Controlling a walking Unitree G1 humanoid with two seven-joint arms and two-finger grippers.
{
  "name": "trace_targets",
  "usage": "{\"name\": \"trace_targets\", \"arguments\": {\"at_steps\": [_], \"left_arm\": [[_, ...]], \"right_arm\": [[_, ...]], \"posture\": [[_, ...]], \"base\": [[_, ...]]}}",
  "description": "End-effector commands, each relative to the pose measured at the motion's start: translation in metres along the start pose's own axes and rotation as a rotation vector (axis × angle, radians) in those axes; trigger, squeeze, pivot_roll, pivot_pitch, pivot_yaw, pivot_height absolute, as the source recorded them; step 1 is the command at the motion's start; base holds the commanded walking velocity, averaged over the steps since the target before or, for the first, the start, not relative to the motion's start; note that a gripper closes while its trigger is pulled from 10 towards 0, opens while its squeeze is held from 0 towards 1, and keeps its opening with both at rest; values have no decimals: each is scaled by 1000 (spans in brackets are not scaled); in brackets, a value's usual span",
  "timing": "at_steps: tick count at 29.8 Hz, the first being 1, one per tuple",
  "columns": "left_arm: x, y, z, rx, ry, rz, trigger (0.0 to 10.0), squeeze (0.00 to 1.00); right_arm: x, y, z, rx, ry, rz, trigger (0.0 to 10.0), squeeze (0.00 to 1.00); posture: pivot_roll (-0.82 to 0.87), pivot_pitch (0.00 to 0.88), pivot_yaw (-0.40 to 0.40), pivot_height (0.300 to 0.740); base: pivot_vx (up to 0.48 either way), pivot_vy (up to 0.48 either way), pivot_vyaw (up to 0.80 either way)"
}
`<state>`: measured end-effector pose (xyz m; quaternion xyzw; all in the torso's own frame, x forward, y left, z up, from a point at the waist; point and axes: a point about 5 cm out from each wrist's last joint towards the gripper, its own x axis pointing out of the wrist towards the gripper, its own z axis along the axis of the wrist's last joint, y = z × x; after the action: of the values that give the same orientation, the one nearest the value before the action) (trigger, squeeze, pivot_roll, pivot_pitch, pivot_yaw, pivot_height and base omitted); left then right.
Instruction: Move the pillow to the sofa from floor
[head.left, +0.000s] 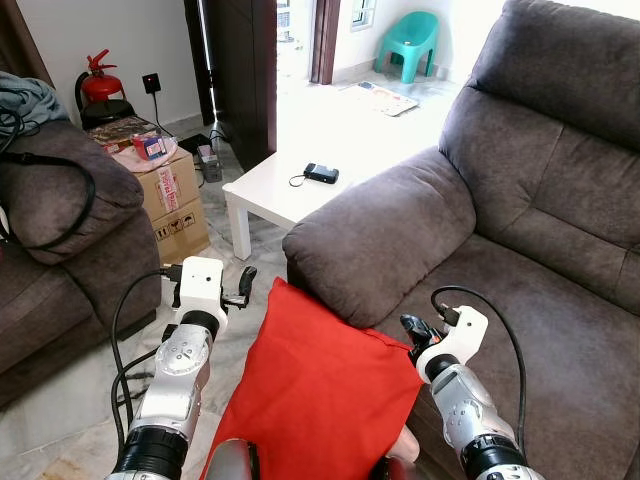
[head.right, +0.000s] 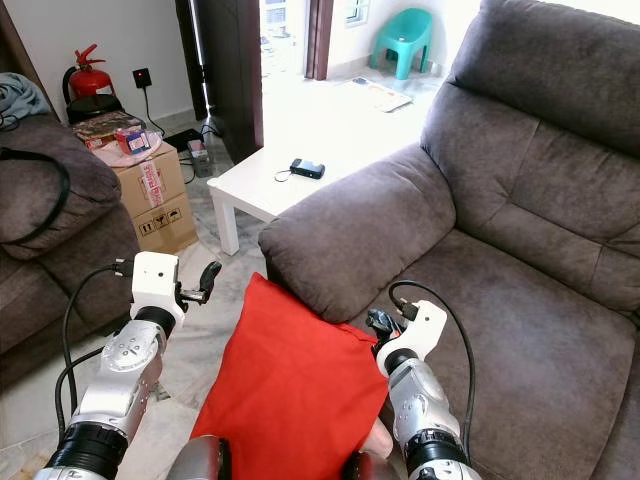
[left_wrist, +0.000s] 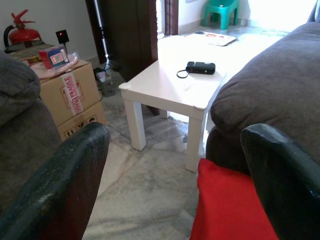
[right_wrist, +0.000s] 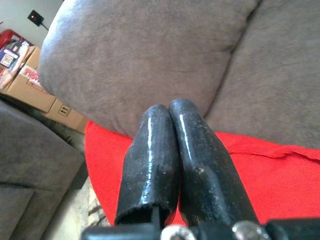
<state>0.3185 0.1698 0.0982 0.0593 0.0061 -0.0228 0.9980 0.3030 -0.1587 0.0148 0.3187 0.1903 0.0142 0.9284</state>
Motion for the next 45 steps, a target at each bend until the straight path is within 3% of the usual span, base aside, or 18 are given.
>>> {"name": "trace_targets", "arguments": {"at_steps": [1,28,37,38,39,45], "left_arm": [[-1,0,-1,-6,1,5,10000,0],[-5,-3,-6,-5,26,-36,10000,0],[-10,-10,-10,-49,79,-108,10000,0],[-11,-9,-12,-54,88,-111,10000,0],[-12,-9,-12,-56,93,-111,10000,0],[-19,-4,-15,-62,121,-113,10000,0]], "right_arm": [[0,-3,2,-5,-3,-16,10000,0],[4,0,3,-3,10,-34,10000,0],[9,-3,-4,11,111,-159,10000,0],[9,-4,-7,16,143,-181,10000,565],[9,-3,-8,21,157,-182,10000,1000],[11,-1,-13,43,204,-251,10000,1000]], "posture": [[108,0,-83,626],[108,0,-78,626],[109,0,-81,626],[114,0,-84,626],[119,0,-87,626],[126,15,-97,626]], "base": [[292,0,0],[314,0,0],[0,0,0],[0,0,0],[0,0,0],[0,0,0]]}}
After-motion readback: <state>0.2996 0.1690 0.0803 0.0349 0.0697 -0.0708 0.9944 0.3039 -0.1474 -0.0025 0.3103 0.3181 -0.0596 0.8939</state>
